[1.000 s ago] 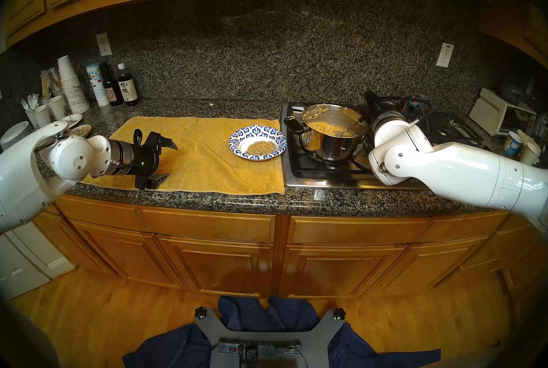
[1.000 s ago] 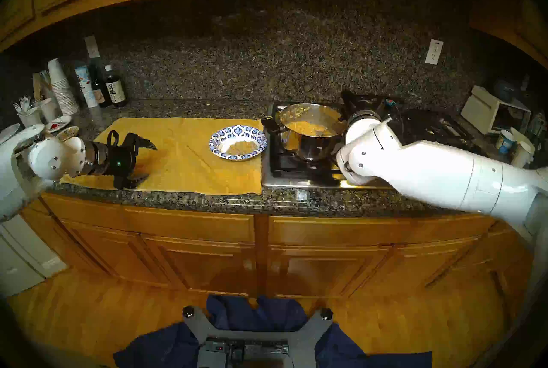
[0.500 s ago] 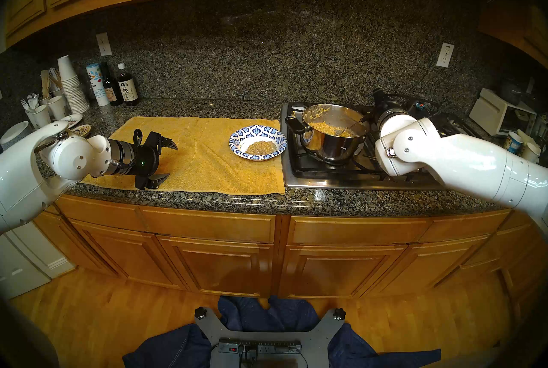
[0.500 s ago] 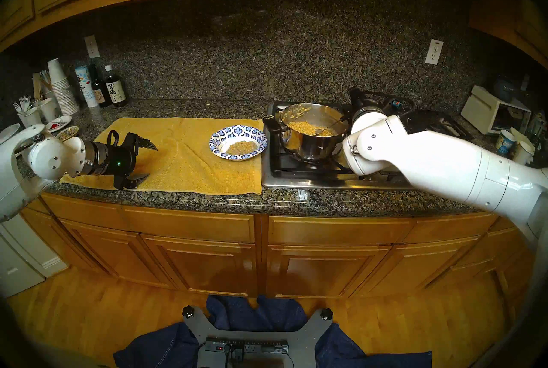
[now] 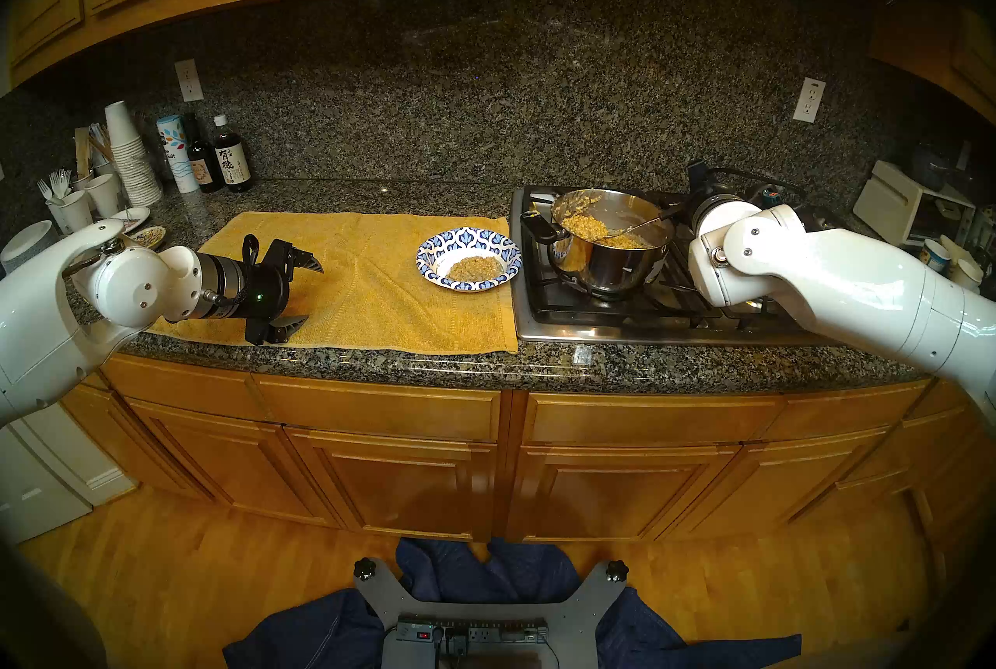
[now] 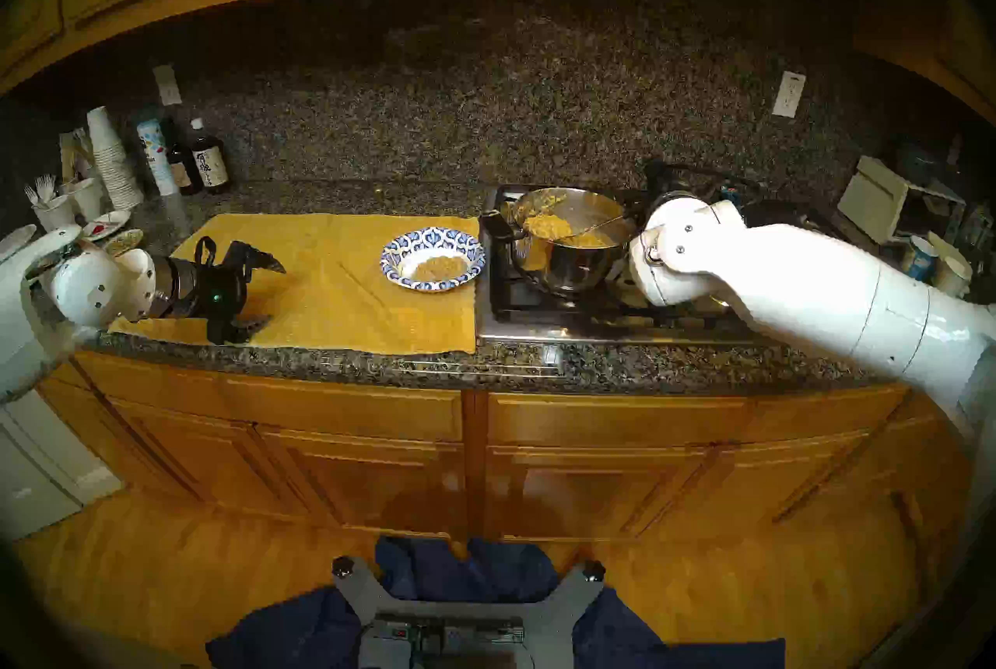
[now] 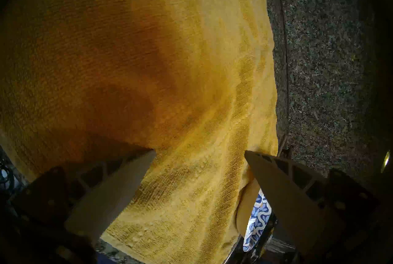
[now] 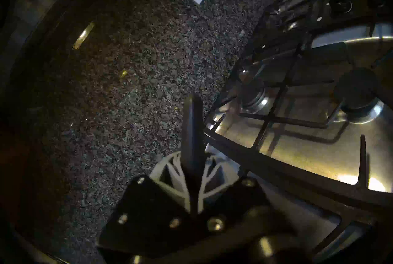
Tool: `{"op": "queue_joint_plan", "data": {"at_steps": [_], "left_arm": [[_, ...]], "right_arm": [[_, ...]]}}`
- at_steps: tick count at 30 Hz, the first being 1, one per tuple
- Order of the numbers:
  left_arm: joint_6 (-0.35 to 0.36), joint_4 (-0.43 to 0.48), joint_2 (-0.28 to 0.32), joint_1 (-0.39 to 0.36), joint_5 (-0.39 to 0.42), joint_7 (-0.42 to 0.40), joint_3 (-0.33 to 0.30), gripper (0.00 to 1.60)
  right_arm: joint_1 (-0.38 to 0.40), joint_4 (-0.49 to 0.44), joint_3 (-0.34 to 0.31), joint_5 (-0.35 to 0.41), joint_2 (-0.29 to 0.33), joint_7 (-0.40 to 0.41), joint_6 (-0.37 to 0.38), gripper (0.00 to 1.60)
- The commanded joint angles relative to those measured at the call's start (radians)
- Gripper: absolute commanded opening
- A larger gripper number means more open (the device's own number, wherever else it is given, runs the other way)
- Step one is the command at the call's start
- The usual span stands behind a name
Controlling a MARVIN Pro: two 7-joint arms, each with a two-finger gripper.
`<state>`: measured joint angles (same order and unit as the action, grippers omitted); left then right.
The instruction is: Scoop oatmeal into bowl
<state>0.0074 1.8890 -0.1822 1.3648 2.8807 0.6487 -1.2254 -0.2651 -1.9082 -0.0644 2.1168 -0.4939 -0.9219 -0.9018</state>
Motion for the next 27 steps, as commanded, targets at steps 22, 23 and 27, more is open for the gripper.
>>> {"op": "queue_joint_plan", "data": {"at_steps": [22, 23, 27], "left_arm": [[0.000, -0.002, -0.001, -0.002, -0.001, 0.000, -0.002, 1.60], [0.000, -0.002, -0.001, -0.002, -0.001, 0.000, -0.002, 1.60], [0.000, -0.002, -0.001, -0.002, -0.001, 0.000, -0.002, 1.60]], "right_arm": [[0.086, -0.030, -0.040, -0.025, 0.053, -0.002, 0.005, 0.00], [0.088, -0.031, -0.041, -0.025, 0.052, -0.002, 0.005, 0.00], [0.094, -0.033, -0.048, -0.014, 0.046, -0.003, 0.003, 0.00]]}}
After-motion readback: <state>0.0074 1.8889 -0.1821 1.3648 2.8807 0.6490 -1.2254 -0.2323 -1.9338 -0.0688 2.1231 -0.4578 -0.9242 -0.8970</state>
